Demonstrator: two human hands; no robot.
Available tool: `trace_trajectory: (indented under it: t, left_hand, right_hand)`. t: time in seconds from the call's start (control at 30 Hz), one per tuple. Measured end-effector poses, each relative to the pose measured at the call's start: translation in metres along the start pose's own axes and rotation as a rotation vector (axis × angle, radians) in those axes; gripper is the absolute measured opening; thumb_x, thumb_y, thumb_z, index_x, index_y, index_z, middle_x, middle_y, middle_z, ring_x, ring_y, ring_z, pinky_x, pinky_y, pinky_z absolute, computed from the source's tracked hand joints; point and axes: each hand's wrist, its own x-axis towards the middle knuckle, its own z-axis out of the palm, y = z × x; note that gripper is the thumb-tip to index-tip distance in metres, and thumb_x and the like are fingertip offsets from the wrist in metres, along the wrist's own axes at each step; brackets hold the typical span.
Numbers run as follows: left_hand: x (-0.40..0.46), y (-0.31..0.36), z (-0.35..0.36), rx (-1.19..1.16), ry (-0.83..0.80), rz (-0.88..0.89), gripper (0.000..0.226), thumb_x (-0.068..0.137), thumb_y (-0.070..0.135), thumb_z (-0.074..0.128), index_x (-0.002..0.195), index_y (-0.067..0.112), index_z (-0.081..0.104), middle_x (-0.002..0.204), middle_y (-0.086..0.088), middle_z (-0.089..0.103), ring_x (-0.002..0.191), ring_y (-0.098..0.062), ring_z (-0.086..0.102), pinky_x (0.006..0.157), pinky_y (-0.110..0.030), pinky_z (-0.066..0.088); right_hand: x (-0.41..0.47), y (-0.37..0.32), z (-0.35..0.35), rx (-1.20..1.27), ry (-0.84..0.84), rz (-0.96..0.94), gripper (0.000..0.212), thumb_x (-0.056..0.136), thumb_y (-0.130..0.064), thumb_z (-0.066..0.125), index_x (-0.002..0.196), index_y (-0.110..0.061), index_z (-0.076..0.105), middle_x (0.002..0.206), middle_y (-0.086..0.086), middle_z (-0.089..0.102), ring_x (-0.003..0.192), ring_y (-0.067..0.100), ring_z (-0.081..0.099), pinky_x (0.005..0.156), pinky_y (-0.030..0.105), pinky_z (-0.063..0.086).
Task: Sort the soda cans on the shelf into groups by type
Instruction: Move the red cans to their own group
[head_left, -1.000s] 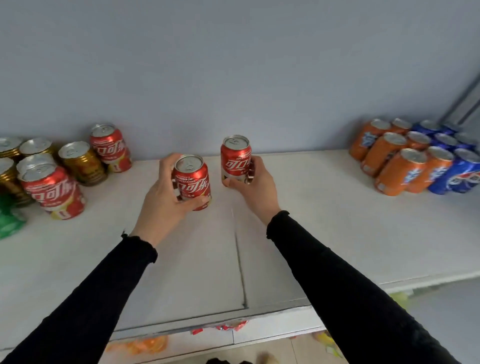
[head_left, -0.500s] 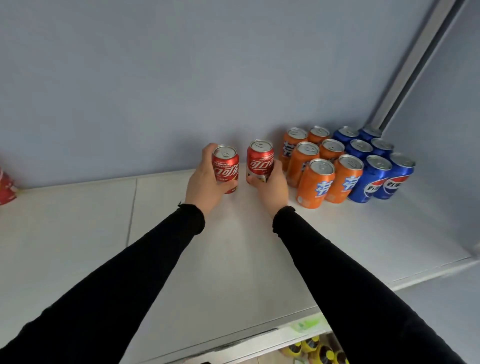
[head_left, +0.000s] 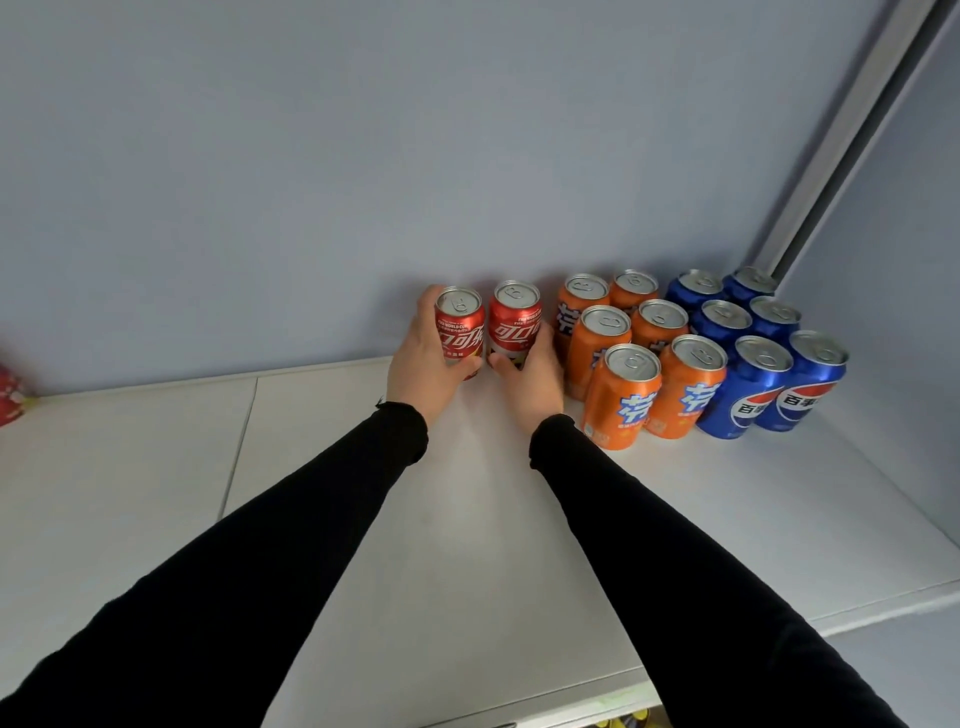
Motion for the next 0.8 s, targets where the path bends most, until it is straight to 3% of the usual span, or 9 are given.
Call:
trace_trajectory:
  t: [0.17, 0.3, 0.43, 0.53, 0.63, 0.8]
  left_hand:
    - [0.0, 0.002, 0.003, -0.035, -0.015, -0.001, 0.098, 0.071, 0.023, 0.088, 0.146, 0.034, 0.026, 0.139, 0.002, 0.051, 0.119, -0.015, 0.058, 0.096, -0.04, 0.055]
    - [-0.011, -0.003, -0.007, -0.066, -0.066, -0.052, 0.114, 0.076, 0.029, 0.086, 0.158, 0.031, 0.007, 0.157, -0.004, 0.038, 0.136, -0.017, 0.048, 0.105, -0.031, 0.045]
    - [-0.038, -0.016, -0.044, 0.075, -0.047, -0.058, 0.104, 0.083, 0.029, 0.08, 0.16, 0.026, 0.01, 0.158, -0.005, 0.034, 0.143, -0.016, 0.038, 0.114, -0.033, 0.036]
    - [-0.066, -0.033, -0.089, 0.19, -0.024, -0.036, 0.083, 0.089, 0.032, 0.072, 0.156, 0.024, 0.024, 0.155, 0.001, 0.036, 0.141, -0.015, 0.035, 0.115, -0.028, 0.031]
    - [-0.096, -0.056, -0.145, 0.291, 0.027, -0.035, 0.061, 0.092, 0.033, 0.068, 0.146, 0.022, 0.042, 0.146, 0.005, 0.043, 0.134, -0.015, 0.039, 0.111, -0.03, 0.036]
    - [-0.145, -0.101, -0.248, 0.376, 0.155, -0.11, 0.055, 0.093, 0.031, 0.067, 0.143, 0.021, 0.046, 0.143, 0.003, 0.045, 0.13, -0.015, 0.039, 0.108, -0.024, 0.034]
  right_hand:
    - [0.001, -0.001, -0.002, -0.008, -0.043, -0.038, 0.077, 0.087, -0.016, 0.072, 0.151, -0.019, 0.03, 0.149, 0.002, 0.047, 0.139, 0.018, 0.044, 0.117, 0.046, 0.035]
    - [-0.012, -0.002, -0.002, -0.045, -0.003, 0.005, 0.086, 0.084, -0.015, 0.073, 0.154, -0.013, 0.023, 0.153, 0.007, 0.043, 0.142, 0.023, 0.041, 0.116, 0.051, 0.036]
    - [-0.056, -0.016, 0.005, -0.128, 0.055, -0.143, 0.083, 0.087, -0.014, 0.069, 0.156, -0.009, 0.023, 0.156, 0.011, 0.037, 0.144, 0.026, 0.035, 0.119, 0.043, 0.029]
    - [-0.087, -0.036, 0.031, -0.207, -0.058, -0.24, 0.073, 0.091, -0.015, 0.066, 0.153, -0.009, 0.029, 0.154, 0.01, 0.037, 0.142, 0.026, 0.032, 0.115, 0.03, 0.026]
    - [-0.109, -0.058, 0.078, -0.279, -0.201, -0.327, 0.064, 0.092, -0.018, 0.067, 0.148, -0.009, 0.037, 0.15, 0.011, 0.041, 0.138, 0.029, 0.035, 0.109, 0.024, 0.024]
    - [-0.152, -0.098, 0.176, -0.25, -0.433, -0.399, 0.053, 0.094, -0.023, 0.063, 0.143, -0.015, 0.045, 0.145, 0.002, 0.044, 0.131, 0.021, 0.038, 0.102, 0.021, 0.028]
